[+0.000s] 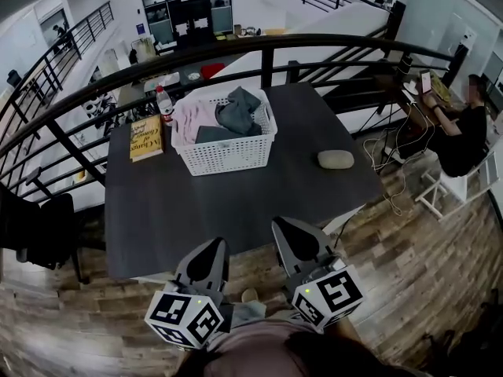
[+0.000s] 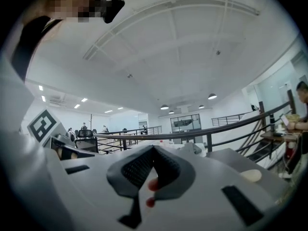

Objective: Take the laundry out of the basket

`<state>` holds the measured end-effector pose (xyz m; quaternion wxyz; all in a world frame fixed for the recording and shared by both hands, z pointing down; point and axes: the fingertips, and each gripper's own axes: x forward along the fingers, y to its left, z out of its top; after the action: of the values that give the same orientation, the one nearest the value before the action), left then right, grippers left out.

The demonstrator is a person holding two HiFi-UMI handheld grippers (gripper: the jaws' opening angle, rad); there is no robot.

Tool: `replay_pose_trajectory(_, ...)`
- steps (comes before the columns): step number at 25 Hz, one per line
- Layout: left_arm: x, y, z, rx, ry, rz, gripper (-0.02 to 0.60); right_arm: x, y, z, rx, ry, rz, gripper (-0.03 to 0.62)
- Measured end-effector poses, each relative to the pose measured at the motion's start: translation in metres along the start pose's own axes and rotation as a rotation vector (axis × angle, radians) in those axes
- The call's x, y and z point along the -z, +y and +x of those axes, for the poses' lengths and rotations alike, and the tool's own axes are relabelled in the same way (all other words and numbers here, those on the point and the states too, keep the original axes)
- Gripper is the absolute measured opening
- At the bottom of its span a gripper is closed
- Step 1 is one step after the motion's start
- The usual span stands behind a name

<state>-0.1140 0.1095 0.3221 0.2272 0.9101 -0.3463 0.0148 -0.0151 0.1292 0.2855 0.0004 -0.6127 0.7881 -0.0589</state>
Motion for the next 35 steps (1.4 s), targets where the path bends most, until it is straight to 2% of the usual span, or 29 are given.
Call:
replay_pose_trajectory(11,-0.007,0.038,0.016,0.023,0.011,-0.028,-0.011,0.006,-0.003,0.038,0.026,0.019,-0.015,0.015)
replay_pose_trajectory(20,-0.011,0.057,0.04,0.01,0.022,-0.048,-0.011,0.011,-0.018,0.07,0.01,0.054,-0.018,0.017)
replay_pose_trajectory(30,-0.036,0.098,0.097,-0.04,0.019,-0.053,-0.011,0.008,-0.053,0.142,-0.049,0.072,-0.027,0.022)
replay_pose_trajectory(35,-0.05,0.124,0.125,-0.076,0.006,-0.061,-0.011,0.006,-0.071,0.181,-0.079,0.093,-0.047,0.055)
